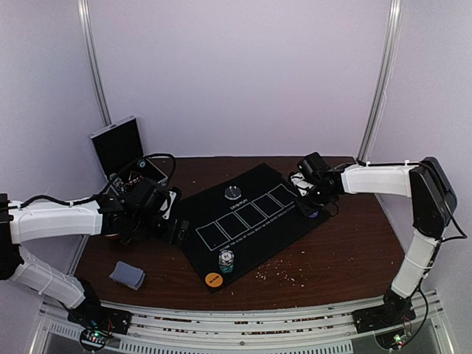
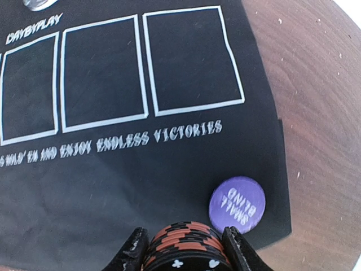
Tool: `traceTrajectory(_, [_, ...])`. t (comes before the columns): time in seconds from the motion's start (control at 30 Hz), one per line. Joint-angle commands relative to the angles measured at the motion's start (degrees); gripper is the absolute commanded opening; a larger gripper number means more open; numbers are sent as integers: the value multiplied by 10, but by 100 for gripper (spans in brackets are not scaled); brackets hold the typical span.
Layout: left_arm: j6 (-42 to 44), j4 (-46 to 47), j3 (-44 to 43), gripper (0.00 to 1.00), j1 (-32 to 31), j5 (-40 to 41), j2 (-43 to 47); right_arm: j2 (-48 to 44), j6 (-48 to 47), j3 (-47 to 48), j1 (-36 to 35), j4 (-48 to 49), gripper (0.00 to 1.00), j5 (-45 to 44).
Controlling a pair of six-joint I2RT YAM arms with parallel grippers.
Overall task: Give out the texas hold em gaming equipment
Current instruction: Place the poker chips pile in the small blind area.
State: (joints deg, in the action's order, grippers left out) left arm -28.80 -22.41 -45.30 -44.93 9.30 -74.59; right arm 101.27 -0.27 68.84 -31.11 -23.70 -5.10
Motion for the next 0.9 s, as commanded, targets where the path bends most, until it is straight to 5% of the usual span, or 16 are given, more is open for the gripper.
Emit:
traceTrajectory(0.0, [4,6,7,97,4,11,10,25,-11,-3,20,66,0,9])
traceTrajectory(0.87, [8,3,4,97,4,19,7,64,6,-79,6,138,0,4])
